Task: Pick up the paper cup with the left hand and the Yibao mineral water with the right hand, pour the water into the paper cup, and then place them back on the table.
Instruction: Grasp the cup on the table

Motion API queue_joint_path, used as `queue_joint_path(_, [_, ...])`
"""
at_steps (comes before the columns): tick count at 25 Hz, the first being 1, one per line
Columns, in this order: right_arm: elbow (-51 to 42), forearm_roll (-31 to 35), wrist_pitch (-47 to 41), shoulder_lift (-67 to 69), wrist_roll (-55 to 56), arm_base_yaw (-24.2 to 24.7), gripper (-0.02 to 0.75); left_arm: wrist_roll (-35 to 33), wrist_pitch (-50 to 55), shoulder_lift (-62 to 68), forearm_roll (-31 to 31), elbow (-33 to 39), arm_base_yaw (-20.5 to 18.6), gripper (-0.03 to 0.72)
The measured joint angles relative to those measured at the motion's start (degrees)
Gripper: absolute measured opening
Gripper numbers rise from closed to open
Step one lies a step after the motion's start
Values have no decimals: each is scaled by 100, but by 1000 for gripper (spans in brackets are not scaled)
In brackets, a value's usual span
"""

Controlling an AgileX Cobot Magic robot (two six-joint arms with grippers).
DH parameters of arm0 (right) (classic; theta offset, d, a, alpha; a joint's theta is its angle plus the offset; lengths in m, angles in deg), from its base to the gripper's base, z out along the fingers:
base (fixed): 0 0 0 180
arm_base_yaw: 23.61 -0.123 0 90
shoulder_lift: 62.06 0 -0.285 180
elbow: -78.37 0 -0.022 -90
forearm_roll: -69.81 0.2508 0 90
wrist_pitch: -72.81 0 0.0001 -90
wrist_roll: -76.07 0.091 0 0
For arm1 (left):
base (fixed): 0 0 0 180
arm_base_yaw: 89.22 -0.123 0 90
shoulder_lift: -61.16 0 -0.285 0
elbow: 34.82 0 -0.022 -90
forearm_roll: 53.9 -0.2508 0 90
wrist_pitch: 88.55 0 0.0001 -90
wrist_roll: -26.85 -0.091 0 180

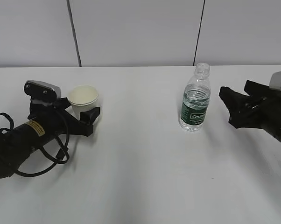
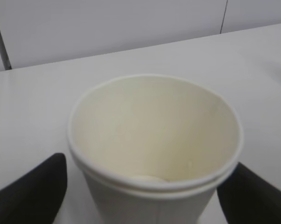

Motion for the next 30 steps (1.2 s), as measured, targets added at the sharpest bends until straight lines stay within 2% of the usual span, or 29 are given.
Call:
queue_joint_path(4, [0, 0, 0, 194, 0, 0, 511, 7, 0, 18, 0, -7, 0, 587])
queue_joint_path(12, [0, -238, 0, 244, 0, 0, 511, 14, 6, 18, 28, -7, 0, 461])
queue_joint_path(22, [0, -425, 11, 482, 20, 0, 516, 14, 6, 18, 29, -7, 0, 454])
queue_joint_path(25, [0, -449, 11, 495, 32, 0, 559, 14, 0, 18, 34, -7, 0, 454])
queue_joint_path(28, [103, -449, 11, 568, 32, 0, 645, 14, 0, 18, 34, -7, 0, 454])
queue_joint_path(30, [157, -453, 11, 618, 32, 0, 658, 14, 0, 18, 34, -7, 0, 454])
